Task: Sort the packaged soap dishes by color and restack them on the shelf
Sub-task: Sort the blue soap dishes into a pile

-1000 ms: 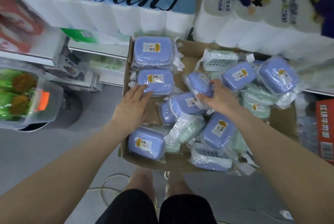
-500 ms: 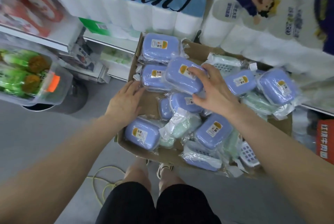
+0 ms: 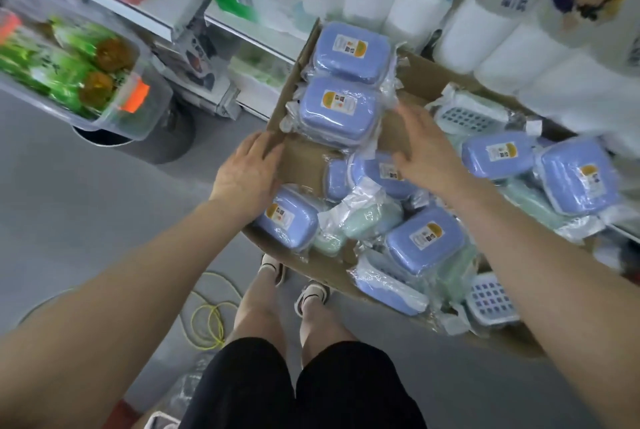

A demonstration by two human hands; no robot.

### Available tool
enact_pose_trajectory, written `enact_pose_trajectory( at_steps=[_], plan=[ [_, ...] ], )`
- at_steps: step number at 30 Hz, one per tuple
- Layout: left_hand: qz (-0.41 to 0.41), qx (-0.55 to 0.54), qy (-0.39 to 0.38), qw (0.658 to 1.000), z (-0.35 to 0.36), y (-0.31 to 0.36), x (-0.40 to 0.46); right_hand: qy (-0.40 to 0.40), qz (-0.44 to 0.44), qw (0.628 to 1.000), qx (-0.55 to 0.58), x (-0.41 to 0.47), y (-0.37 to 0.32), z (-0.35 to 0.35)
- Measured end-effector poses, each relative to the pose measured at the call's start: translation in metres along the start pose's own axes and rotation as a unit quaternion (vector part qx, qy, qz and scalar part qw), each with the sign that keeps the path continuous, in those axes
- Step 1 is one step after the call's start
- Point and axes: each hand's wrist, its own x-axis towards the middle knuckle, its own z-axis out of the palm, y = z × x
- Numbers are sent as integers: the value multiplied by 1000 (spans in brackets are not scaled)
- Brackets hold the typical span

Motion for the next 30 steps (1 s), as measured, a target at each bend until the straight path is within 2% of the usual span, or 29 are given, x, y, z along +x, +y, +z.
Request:
enact_pose_trajectory(
  at_steps=[3, 5, 11, 14, 17, 20, 23, 26, 30],
  plan=[
    [24, 9, 9, 1000, 7, 2, -10, -137, 15, 989, -53, -30, 25, 7],
    [47, 4, -2, 999, 9, 4, -17, -187, 27, 980, -58, -39, 35, 19],
    [91, 4, -41, 995, 8, 8, -19, -125, 67, 989, 43, -35, 28, 30],
    [113, 7, -48, 992, 6, 14, -12, -114, 128, 977, 126, -33, 16, 26],
    [132, 3, -61, 989, 7, 16, -6, -42, 191, 962, 192, -29, 6, 27],
    [135, -2, -57, 989, 11, 14, -1, -103, 258, 948, 158, -25, -2, 33],
    [91, 17, -42, 995, 9, 8, 2, -152, 318, 915, 197, -24, -12, 44],
    [34, 2, -41, 999, 7, 1, 1, -145, 351, 891, 247, -23, -27, 47],
    [48, -45, -19, 998, 7, -4, 4, -96, 359, 888, 272, -12, -56, 58]
  ],
)
